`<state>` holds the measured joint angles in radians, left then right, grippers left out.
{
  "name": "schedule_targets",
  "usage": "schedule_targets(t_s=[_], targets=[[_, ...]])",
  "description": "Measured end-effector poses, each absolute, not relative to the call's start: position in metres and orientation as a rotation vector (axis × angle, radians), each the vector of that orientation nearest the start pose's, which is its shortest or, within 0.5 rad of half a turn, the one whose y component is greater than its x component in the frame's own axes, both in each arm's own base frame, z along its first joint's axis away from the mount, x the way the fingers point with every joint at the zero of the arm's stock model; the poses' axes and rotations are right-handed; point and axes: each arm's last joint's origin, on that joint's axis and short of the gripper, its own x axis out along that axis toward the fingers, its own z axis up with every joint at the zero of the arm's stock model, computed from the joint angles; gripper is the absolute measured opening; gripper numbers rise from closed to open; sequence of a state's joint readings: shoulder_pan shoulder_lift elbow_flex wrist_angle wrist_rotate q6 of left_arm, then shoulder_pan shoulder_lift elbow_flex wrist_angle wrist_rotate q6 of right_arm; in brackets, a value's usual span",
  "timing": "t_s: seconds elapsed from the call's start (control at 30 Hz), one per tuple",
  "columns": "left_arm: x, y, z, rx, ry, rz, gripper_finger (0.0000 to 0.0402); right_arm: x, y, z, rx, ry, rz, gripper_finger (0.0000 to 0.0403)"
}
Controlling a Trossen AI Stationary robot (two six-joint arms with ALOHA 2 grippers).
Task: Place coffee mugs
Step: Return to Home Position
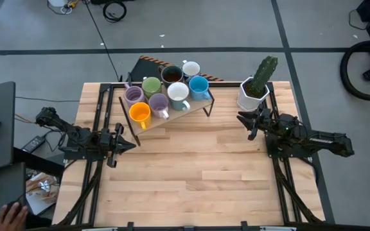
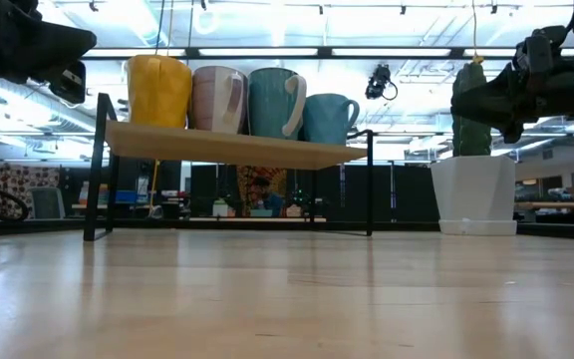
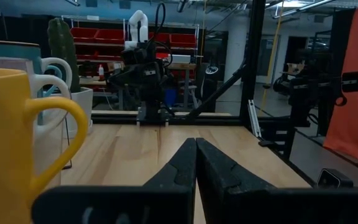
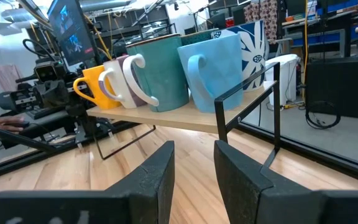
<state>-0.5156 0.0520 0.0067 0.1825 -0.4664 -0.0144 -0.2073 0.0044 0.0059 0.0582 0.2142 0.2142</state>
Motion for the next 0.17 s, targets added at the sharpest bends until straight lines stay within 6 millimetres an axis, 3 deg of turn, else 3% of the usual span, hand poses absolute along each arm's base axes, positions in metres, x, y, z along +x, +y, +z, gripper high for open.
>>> schedule_targets(t_s=[0.17], targets=[[0.0904,-0.0363,0.1789,-0.079,-0.121,-0.050,0.0014,0.0934,-0.0259,0.1708,0.211,-0.105,-0.413,0.0119]])
